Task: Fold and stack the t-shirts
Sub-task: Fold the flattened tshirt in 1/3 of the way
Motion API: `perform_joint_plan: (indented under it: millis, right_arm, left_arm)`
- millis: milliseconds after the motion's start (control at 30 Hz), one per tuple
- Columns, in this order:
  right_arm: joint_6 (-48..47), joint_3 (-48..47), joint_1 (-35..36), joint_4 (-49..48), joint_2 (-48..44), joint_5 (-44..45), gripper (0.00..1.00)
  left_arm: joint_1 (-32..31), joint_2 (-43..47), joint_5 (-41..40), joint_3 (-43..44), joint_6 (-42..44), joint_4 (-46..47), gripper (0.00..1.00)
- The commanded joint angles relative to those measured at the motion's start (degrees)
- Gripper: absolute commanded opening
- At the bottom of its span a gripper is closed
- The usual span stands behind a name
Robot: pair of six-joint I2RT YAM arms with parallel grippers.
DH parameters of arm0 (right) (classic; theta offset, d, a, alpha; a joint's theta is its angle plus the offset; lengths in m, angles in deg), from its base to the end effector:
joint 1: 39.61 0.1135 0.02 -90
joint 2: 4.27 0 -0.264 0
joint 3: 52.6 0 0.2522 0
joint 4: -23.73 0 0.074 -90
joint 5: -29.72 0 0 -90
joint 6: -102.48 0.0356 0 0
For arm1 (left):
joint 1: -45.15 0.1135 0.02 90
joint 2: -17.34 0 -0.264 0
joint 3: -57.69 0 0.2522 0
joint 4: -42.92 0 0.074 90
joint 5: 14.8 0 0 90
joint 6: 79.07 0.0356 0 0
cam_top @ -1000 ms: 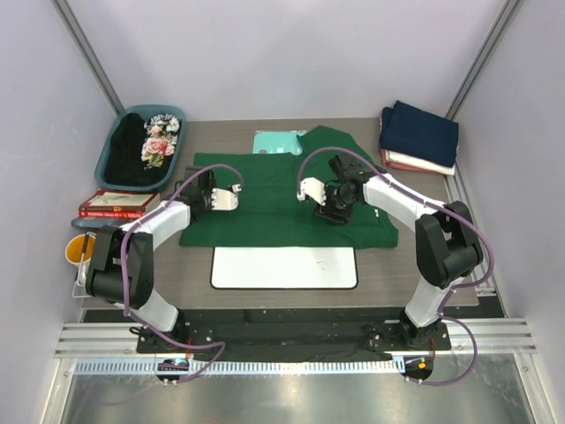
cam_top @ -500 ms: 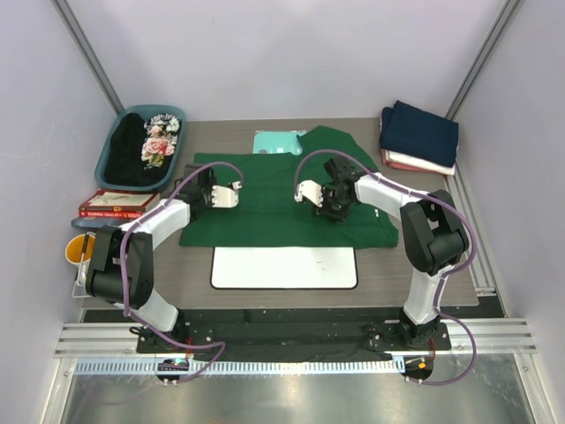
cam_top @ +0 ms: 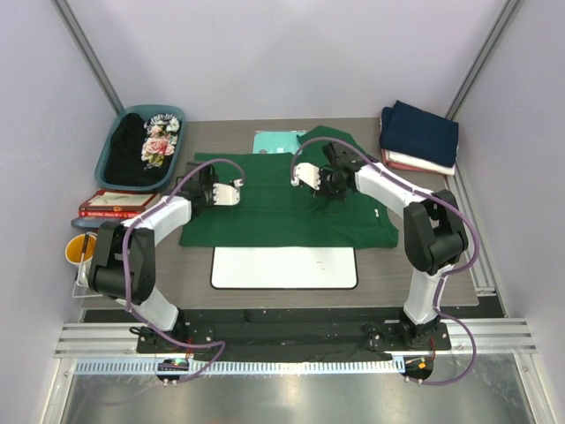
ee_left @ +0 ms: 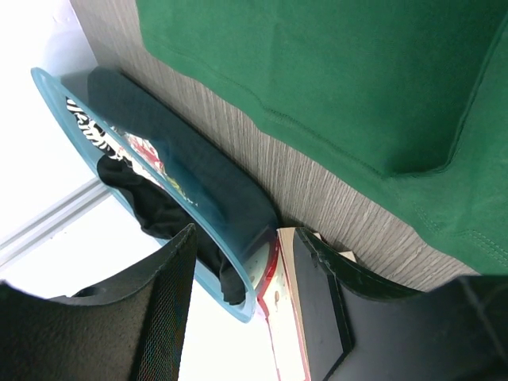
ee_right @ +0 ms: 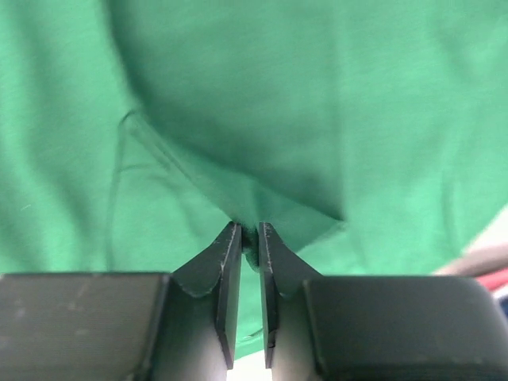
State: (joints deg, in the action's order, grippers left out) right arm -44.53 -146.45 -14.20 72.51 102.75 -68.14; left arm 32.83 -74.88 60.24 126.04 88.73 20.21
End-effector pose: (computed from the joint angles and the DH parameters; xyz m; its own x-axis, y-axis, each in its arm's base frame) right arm 0.3540 0.1736 0.2120 -0.0288 -0.9336 -0.3573 -0.9317 0.1545 -0.3287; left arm 0.3296 -0.0626 0.1965 -0.1179 0.9923 0.0380 0.7005 0.0560 0.7114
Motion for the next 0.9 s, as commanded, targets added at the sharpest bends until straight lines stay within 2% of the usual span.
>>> perform_joint_plan:
  millis: [0, 133, 167, 300, 433, 533, 567, 600, 633, 667, 700, 767, 800, 867]
  right_arm:
    - [-1.17, -4.19, 0.52, -5.57, 1.78, 3.71, 0.23]
    - [-0.29, -4.45, 1.31, -14.09, 3.28, 8.46, 0.34]
    - [-0.03, -4.46, 1.48, -16.63, 3.72, 9.95, 0.41]
    - [0.85, -3.49, 1.84, -22.01, 3.81, 14.87, 0.57]
    - [0.94, -2.17, 1.84, -22.72, 2.58, 16.21, 0.58]
    - [0.41, -0.33, 1.84, -18.44, 0.47, 14.63, 0.48]
    - [0.24, 0.37, 1.66, -16.67, -0.05, 13.84, 0.34]
    - [0.24, 0.73, 1.66, -15.09, -0.41, 13.05, 0.26]
    - [0.32, 1.43, 1.57, -12.90, -1.28, 12.70, 0.11]
    - [0.06, 3.00, 1.57, -11.92, -1.55, 11.56, 0.05]
    - [0.15, 3.80, 1.57, -11.21, -1.81, 11.29, 0.02]
    - [0.32, 5.90, 1.57, -10.07, -2.69, 10.41, 0.01]
    - [0.50, 6.44, 1.57, -9.63, -2.78, 10.23, 0.01]
    - [0.85, 7.32, 1.57, -9.10, -2.96, 9.88, 0.01]
  left_arm:
    - [-0.08, -0.59, 1.07, 2.36, -1.25, -0.19, 0.52]
    - [-0.16, -0.85, 0.90, 2.54, -1.51, -0.10, 0.53]
    - [-0.25, -0.94, 0.81, 2.54, -1.51, -0.10, 0.53]
    - [-0.25, -0.76, 0.28, 2.45, -1.51, -0.19, 0.53]
    - [0.10, -0.32, -0.07, 1.58, 0.07, -0.80, 0.54]
    - [1.67, -0.59, 0.89, 1.31, 3.66, -1.86, 0.52]
    - [2.12, -0.85, 2.38, 1.57, 4.54, -3.43, 0.49]
    - [2.73, -1.63, 3.44, 2.10, 5.95, -4.83, 0.44]
    - [3.78, -2.34, 4.58, 3.93, 6.31, -6.59, 0.42]
    - [4.31, -2.95, 6.07, 5.25, 6.40, -11.22, 0.38]
    - [5.28, -3.66, 8.87, 6.66, 6.23, -13.96, 0.22]
    - [5.99, -6.55, 11.70, 12.02, 6.05, -21.85, 0.06]
    - [6.25, -7.87, 13.80, 13.86, 5.61, -23.64, 0.00]
    - [6.60, -11.73, 14.78, 19.83, 4.82, -29.68, 0.00]
